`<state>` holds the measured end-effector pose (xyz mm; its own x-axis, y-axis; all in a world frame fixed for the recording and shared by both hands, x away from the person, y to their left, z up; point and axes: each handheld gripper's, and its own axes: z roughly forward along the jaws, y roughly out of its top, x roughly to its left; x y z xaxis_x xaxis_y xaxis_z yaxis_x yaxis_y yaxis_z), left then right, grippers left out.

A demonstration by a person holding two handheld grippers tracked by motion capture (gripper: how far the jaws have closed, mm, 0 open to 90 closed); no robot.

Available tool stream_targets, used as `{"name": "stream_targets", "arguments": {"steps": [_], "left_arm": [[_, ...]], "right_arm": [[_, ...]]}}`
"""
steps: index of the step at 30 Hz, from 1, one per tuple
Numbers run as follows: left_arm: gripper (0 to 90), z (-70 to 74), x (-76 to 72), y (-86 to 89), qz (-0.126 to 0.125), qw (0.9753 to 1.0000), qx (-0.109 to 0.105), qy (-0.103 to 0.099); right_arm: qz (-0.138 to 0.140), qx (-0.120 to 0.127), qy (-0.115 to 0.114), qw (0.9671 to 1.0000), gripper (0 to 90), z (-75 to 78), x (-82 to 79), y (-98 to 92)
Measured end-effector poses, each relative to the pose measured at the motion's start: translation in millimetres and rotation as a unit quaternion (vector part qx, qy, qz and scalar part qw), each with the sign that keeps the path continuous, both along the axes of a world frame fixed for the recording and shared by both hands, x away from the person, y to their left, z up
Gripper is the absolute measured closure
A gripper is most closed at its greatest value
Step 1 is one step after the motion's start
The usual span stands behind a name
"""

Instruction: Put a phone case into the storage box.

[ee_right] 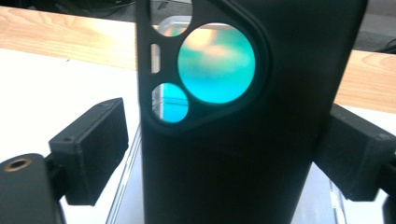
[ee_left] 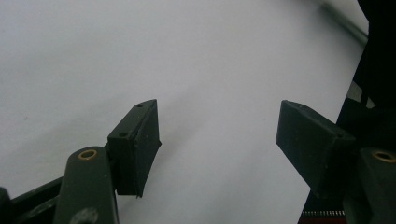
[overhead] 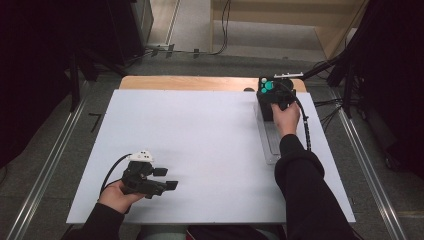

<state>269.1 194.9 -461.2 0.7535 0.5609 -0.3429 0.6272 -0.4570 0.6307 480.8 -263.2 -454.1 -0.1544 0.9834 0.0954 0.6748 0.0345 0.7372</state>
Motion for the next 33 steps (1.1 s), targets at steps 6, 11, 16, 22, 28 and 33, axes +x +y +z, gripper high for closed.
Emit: {"name": "stream_targets", "arguments": {"steps": [6, 11, 16, 22, 28, 33], "left_arm": [[30.3, 0.1, 1.2, -0.3, -0.001, 1.0000, -0.002, 0.000], [30.3, -0.7, 2.0, -1.1, -0.001, 1.0000, -0.002, 0.002], [30.4, -0.3, 2.4, -1.8, -0.001, 1.0000, -0.003, 0.001], [30.3, 0.8, 2.9, -3.0, -0.005, 1.0000, -0.003, 0.000], [30.4, 1.4, 3.4, -3.0, -0.005, 1.0000, -0.005, -0.002], [30.4, 1.7, 4.0, -2.6, -0.003, 1.0000, -0.004, -0.002]], "right_arm": [[0.008, 0.006, 0.008, 0.9999, 0.0, -2.2, 0.7, 0.1], [0.016, 0.003, 0.007, 0.9999, 0.0, 2.0, -1.7, -0.6], [0.022, 0.012, 0.002, 0.9997, 0.0, 7.2, -4.6, -1.8], [0.024, 0.024, 0.000, 0.9994, 0.0, 18.4, -11.7, 1.2], [0.042, 0.033, -0.007, 0.9985, 0.0, 30.0, -20.2, 7.0], [0.055, 0.050, 0.000, 0.9972, 0.0, 35.1, -25.4, 12.2]]}}
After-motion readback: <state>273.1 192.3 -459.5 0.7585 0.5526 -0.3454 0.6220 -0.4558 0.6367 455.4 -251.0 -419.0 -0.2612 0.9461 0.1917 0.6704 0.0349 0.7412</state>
